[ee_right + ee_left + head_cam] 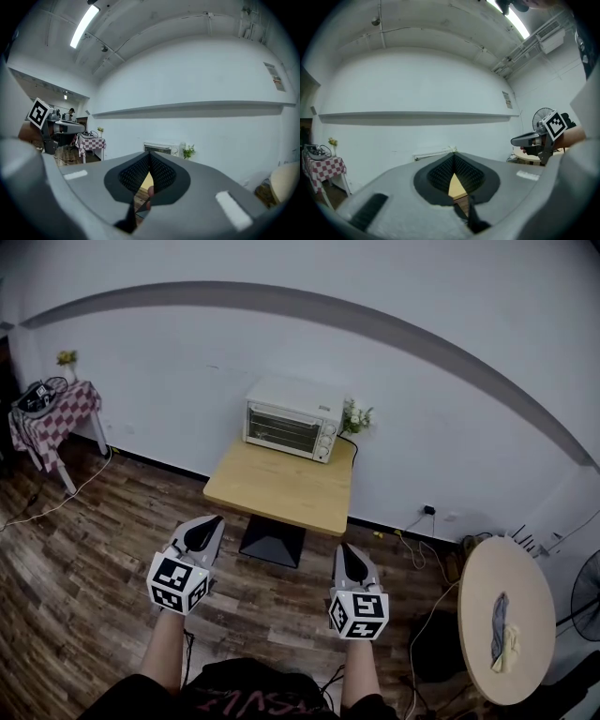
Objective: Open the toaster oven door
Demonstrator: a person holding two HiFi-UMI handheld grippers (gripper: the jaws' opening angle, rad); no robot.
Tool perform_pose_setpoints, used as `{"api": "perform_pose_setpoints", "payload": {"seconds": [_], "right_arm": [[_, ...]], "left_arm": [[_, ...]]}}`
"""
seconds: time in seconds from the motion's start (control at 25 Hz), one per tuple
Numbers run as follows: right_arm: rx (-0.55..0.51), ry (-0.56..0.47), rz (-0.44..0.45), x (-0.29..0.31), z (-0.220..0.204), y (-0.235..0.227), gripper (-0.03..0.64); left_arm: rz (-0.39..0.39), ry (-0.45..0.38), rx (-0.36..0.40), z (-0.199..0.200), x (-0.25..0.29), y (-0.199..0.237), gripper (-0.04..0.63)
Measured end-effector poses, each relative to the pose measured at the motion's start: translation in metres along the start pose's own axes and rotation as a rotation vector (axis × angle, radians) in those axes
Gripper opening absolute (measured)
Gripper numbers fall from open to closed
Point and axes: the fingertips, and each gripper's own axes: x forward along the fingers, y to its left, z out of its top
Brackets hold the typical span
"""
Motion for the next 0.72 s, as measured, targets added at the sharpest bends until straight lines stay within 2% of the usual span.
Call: {"api": "perform_pose_setpoints", "payload": {"seconds": [0.32, 0.72], "right_arm": [[0.009, 0.005, -0.014, 0.019, -0.006, -0.003, 0.008], [0.027, 0.009, 0.014, 0.096, -0.015, -0.036, 0.008]], "left_arm": [[-0.021, 0.010, -0.011, -0.012, 0.016, 0.008, -0.002], [-0.006, 0.039, 0.004, -0.023, 0.084, 0.035, -0.002]]}}
